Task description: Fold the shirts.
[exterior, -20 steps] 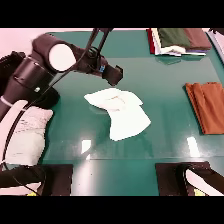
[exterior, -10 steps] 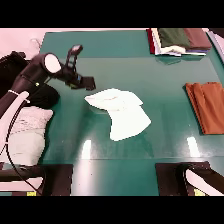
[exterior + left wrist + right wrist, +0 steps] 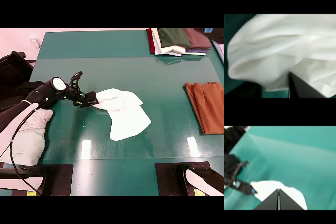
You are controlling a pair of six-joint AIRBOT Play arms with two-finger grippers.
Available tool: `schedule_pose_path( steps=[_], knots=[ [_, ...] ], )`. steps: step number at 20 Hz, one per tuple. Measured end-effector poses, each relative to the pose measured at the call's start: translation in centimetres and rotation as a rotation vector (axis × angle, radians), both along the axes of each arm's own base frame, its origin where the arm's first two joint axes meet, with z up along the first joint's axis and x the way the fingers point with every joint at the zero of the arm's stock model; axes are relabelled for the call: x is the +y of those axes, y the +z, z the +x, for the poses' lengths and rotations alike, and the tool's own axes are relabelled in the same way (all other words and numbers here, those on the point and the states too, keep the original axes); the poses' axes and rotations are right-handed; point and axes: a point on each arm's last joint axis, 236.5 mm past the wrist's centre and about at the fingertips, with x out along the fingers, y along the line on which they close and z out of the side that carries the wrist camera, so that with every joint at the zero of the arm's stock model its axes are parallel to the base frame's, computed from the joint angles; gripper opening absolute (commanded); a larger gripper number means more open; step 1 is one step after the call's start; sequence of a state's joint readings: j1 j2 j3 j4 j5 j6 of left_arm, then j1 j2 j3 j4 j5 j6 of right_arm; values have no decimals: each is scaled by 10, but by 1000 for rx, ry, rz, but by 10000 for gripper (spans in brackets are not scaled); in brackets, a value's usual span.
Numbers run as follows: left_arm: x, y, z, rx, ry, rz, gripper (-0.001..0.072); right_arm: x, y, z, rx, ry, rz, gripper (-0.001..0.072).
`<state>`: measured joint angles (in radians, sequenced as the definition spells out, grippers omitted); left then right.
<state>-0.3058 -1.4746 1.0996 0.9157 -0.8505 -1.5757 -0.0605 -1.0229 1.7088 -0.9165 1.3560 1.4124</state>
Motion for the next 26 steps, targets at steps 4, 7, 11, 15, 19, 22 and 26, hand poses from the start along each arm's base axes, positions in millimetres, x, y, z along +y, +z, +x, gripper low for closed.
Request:
schedule_pose_path(
  steps=[4, 7, 11, 15, 19, 22, 26],
  knots=[
    [5, 8, 15, -40, 15, -16, 24, -4, -80, -1, 228, 6, -24, 18],
    [16, 22, 26, -89, -22, 15, 24, -25, -176, -10, 465, -50, -102, 552],
    [27, 28, 31, -118, -60, 65, 24, -26, -304, -44, 786, -63, -107, 557],
    [30, 29, 31, -123, -74, 83, 24, 17, -381, -65, 945, -1, -30, 407],
    [31, 28, 28, -113, -87, 90, 23, 54, -411, -54, 949, 38, -13, 17],
    [36, 34, 27, -124, -111, 118, 23, 64, -402, -31, 873, 60, -39, 16],
    [61, 97, 41, -287, -165, 261, 24, 40, -330, 14, 648, 49, -109, 16]
  ],
)
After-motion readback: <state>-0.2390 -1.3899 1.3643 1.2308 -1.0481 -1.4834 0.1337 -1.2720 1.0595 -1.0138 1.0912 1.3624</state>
